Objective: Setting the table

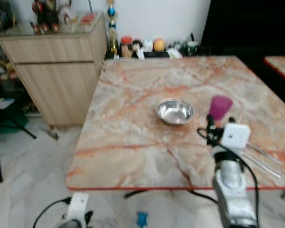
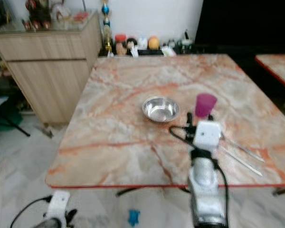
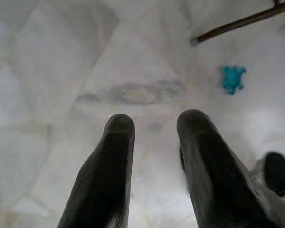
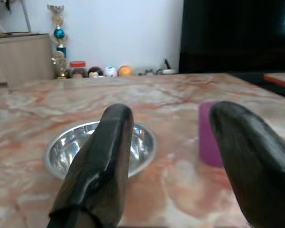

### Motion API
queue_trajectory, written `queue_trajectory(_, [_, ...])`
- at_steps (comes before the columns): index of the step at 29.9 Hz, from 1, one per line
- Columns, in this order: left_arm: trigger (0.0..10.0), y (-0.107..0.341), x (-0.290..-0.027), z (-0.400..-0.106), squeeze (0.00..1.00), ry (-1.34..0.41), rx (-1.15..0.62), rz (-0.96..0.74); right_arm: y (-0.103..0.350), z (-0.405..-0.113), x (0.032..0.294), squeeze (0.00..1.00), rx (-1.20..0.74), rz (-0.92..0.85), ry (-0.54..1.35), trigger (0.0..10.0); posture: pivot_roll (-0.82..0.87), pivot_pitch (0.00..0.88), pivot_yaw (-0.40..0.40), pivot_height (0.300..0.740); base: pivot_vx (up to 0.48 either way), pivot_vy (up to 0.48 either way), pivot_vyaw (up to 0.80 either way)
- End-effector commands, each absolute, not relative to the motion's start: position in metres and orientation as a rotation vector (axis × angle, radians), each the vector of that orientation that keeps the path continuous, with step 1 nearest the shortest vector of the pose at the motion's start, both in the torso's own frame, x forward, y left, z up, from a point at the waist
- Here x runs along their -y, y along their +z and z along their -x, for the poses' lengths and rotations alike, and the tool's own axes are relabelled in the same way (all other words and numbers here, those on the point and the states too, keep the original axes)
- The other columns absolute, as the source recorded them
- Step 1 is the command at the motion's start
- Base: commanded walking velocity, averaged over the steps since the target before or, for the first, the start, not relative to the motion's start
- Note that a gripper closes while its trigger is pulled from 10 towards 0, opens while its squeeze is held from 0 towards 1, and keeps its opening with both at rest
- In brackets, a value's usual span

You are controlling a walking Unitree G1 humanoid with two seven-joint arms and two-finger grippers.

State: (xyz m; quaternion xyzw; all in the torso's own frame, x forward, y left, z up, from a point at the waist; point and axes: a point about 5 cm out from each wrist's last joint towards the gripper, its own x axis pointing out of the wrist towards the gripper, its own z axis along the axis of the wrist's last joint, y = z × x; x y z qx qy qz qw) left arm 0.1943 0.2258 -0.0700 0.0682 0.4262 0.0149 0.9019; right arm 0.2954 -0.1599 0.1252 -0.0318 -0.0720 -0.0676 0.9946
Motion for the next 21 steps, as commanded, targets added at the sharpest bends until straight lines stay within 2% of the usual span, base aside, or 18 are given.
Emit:
queue_trajectory(1, [10.0, -0.07, -0.219, -0.198, 0.0, 0.013, -0.874, -0.138, 0.127, -0.296, 0.168, 0.0, 0.141, 0.069, -0.159, 10.0, -0.04, 0.0, 0.011, 0.74, 0.281, 0.0, 0.0])
queue_trajectory(3, [10.0, -0.07, -0.218, -0.198, 0.0, 0.012, -0.875, -0.138, 0.127, -0.297, 0.167, 0.0, 0.138, 0.071, -0.155, 10.0, -0.04, 0.0, 0.011, 0.74, 0.281, 0.0, 0.0])
queue_trajectory(16, [10.0, -0.069, -0.212, -0.202, 0.0, -0.006, -0.866, -0.138, 0.14, -0.307, 0.16, 0.0, 0.145, 0.011, -0.085, 10.0, -0.04, 0.0, 0.015, 0.74, 0.0, 0.0, 0.0])
queue_trajectory(17, [10.0, -0.069, -0.212, -0.202, 0.0, -0.006, -0.865, -0.138, 0.142, -0.31, 0.159, 0.53, 0.135, -0.012, -0.071, 10.0, -0.04, 0.0, 0.017, 0.74, 0.0, 0.0, 0.0])
queue_trajectory(18, [10.0, -0.069, -0.212, -0.202, 0.0, -0.007, -0.867, -0.138, 0.142, -0.315, 0.158, 1.0, 0.097, -0.025, -0.046, 10.0, -0.04, 0.0, 0.019, 0.74, 0.0, 0.0, 0.0])
queue_trajectory(21, [10.0, -0.069, -0.212, -0.202, 0.0, -0.01, -0.87, -0.139, 0.137, -0.324, 0.158, 1.0, 0.013, 0.005, -0.036, 10.0, -0.05, 0.0, 0.021, 0.74, 0.0, 0.0, 0.0])
